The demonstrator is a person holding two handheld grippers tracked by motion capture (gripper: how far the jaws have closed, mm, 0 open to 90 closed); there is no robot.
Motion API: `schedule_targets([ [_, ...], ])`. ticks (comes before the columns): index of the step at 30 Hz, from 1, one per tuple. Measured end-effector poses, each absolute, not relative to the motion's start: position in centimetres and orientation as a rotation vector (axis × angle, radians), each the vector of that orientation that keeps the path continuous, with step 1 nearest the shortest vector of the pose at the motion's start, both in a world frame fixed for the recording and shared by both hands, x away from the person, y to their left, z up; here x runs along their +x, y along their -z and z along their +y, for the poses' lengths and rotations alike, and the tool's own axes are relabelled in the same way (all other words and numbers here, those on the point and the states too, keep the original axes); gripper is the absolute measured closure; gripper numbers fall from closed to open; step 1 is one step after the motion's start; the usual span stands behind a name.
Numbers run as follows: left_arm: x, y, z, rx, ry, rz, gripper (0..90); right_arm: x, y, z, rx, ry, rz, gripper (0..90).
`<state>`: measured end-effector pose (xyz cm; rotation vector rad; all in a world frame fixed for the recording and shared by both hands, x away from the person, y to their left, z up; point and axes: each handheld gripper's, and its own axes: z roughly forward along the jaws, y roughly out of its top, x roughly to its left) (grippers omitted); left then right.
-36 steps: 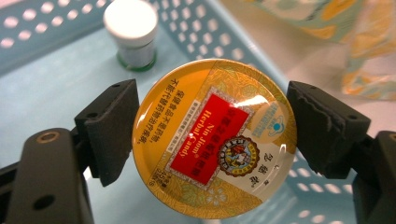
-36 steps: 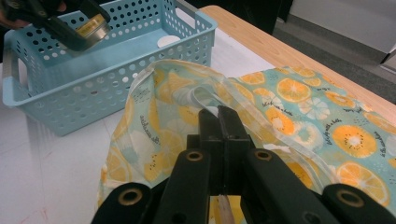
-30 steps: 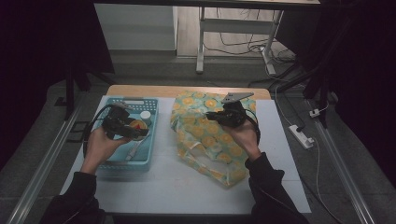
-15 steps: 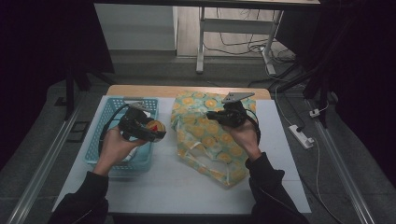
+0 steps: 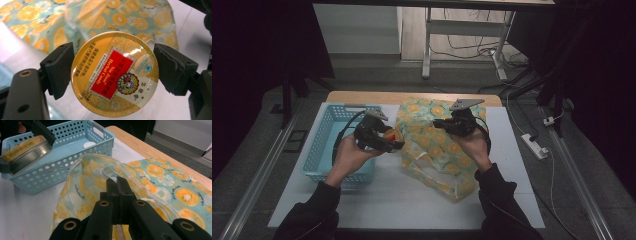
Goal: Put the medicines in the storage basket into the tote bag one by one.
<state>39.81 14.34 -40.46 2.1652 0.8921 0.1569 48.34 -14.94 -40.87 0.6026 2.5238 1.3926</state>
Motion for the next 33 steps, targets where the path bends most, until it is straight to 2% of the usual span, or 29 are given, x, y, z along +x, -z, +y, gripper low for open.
schedule_targets([
  [20,41.7,40.9,8.9,2.175,-0.117,0.799,20.8,48.4,40.8,-15.1,0.599,-1.391,2.524,90.0],
  [33,43.6,42.8,5.4,2.214,-0.120,0.766,20.8,48.6,41.0,-15.2,0.609,-1.388,2.523,90.0],
])
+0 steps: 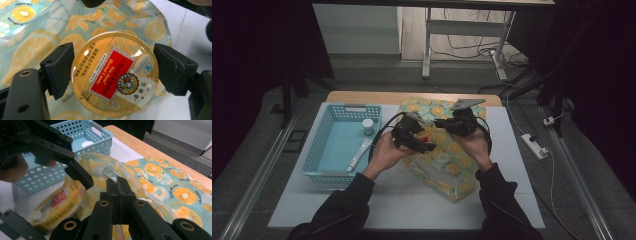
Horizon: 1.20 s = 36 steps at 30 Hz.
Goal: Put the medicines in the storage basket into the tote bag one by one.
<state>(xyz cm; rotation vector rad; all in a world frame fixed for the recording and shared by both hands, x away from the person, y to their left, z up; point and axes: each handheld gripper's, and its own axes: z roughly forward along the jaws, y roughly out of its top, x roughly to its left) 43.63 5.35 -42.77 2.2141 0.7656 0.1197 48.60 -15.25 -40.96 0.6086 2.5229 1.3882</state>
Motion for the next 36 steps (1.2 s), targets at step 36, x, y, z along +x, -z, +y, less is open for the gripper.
schedule_targets([
  [36,47.9,48.2,1.0,2.187,-0.222,0.788,20.8,49.4,41.4,-16.1,0.656,-1.381,2.502,90.0],
])
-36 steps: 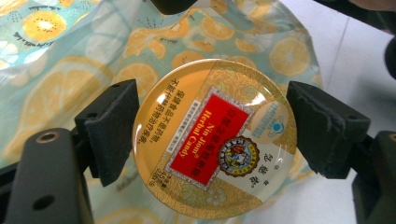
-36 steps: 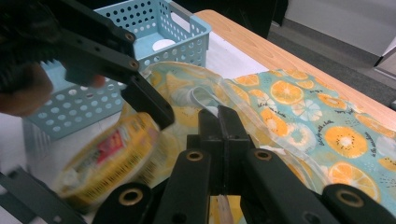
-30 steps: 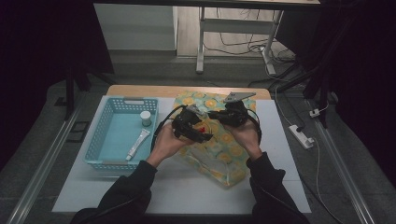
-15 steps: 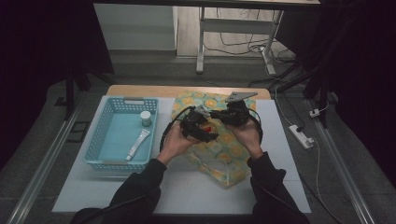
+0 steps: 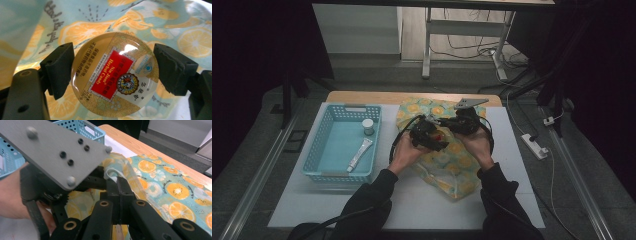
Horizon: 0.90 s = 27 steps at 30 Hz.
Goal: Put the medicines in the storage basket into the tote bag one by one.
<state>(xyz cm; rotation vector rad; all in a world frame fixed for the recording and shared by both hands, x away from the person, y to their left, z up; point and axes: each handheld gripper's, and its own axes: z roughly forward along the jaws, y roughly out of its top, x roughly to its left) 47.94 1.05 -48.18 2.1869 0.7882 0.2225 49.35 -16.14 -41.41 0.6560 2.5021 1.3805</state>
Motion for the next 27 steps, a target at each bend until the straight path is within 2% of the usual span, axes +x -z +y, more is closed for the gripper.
schedule_targets([
  [27,49.2,51.7,0.1,2.195,-0.290,0.818,20.6,50.1,42.5,-16.3,0.691,-1.331,2.504,90.0],
])
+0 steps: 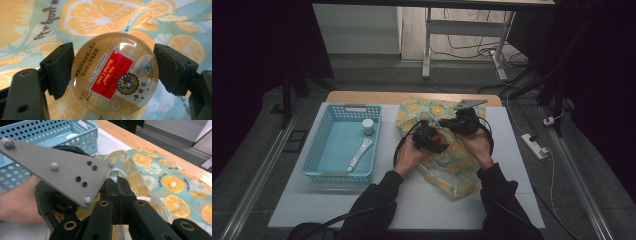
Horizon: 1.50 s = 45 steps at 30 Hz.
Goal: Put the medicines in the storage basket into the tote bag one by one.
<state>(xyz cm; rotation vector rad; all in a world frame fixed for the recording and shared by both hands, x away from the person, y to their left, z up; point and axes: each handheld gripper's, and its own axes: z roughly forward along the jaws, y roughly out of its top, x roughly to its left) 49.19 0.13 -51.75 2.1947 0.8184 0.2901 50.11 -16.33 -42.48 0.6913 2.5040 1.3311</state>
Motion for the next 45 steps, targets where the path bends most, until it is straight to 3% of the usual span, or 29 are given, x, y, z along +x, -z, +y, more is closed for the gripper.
schedule_targets([
  [10,49.4,52.2,-0.3,2.220,-0.331,0.834,17.2,50.5,42.9,-16.6,0.712,-1.318,2.499,90.0],
  [28,48.0,49.9,1.4,2.175,-0.187,0.802,7.3,50.3,42.6,-16.6,0.705,-1.333,2.490,90.0],
  [45,46.0,48.6,3.7,2.179,-0.096,0.850,4.9,49.9,42.5,-16.1,0.680,-1.340,2.510,90.0],
])
